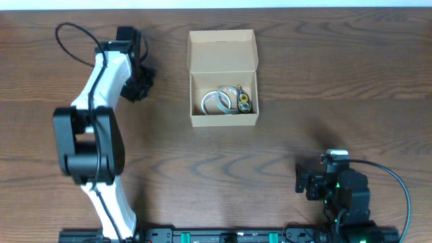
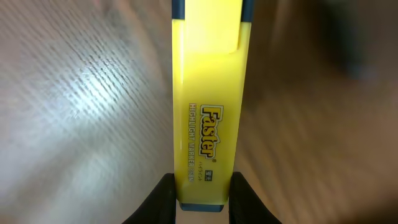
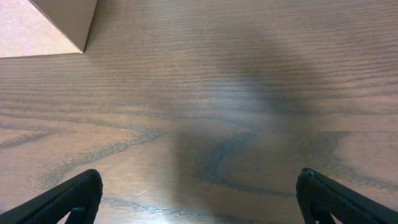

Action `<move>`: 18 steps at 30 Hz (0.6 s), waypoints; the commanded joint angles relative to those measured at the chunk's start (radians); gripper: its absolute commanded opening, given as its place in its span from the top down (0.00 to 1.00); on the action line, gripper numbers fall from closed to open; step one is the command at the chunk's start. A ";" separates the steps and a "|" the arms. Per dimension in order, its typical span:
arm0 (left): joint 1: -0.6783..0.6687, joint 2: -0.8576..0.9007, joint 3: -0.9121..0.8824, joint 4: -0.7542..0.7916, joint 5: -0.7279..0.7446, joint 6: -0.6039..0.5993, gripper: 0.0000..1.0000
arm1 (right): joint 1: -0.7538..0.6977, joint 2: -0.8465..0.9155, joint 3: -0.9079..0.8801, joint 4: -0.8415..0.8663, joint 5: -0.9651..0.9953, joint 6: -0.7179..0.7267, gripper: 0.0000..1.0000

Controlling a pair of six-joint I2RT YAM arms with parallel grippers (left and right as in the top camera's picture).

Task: Pack container
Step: 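Lower the left gripper and grasp the yellow highlighter, then carry the highlighter over the box and lower it inside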

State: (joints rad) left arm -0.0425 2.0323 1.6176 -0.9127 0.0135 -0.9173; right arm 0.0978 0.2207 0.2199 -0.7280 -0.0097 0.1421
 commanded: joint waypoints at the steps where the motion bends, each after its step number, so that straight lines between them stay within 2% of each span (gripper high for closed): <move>1: -0.043 -0.106 0.021 -0.004 -0.092 0.041 0.91 | -0.008 -0.004 0.000 0.002 0.006 0.010 0.01; 7: -0.137 -0.168 0.022 -0.003 -0.098 0.062 0.91 | -0.008 -0.004 0.000 0.002 0.006 0.010 0.01; 18: -0.366 -0.169 0.022 0.037 -0.048 0.065 0.92 | -0.008 -0.004 0.000 0.002 0.006 0.010 0.01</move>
State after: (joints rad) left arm -0.3599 1.8633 1.6276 -0.8845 -0.0483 -0.8635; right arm 0.0978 0.2207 0.2199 -0.7280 -0.0097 0.1421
